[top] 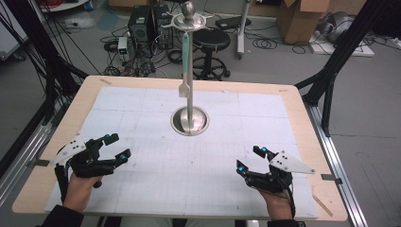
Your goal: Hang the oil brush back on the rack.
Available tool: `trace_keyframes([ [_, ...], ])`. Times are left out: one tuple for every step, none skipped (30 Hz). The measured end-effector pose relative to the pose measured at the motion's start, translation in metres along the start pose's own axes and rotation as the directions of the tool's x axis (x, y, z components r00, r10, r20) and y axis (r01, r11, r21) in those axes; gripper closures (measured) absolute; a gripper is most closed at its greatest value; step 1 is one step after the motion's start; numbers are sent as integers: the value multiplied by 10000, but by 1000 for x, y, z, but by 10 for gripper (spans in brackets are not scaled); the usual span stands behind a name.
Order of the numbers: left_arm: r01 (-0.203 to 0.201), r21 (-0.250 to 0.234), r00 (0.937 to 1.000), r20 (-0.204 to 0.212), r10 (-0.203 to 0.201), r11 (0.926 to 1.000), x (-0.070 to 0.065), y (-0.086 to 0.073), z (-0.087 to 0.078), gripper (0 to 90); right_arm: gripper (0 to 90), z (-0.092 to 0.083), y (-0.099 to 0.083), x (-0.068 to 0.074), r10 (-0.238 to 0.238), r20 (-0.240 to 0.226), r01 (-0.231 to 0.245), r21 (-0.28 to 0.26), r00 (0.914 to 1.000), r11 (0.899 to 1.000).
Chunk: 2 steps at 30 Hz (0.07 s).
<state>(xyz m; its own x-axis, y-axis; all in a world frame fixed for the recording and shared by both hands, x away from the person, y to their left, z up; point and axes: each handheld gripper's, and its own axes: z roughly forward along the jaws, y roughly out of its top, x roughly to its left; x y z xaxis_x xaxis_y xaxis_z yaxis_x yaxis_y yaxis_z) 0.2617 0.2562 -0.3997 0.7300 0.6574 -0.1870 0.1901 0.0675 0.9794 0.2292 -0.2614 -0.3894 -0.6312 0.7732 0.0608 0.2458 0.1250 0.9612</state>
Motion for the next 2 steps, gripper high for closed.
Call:
trace_keyframes([
  [-5, 24, 10000, 0, 5, 10000, 0, 0, 0, 177, 208, 0, 0, 0, 1, 8, -1, 19, 10000, 10000],
  [-5, 24, 10000, 0, 5, 10000, 0, 0, 0, 177, 209, 0, 0, 0, -3, 19, 3, 25, 10000, 10000],
])
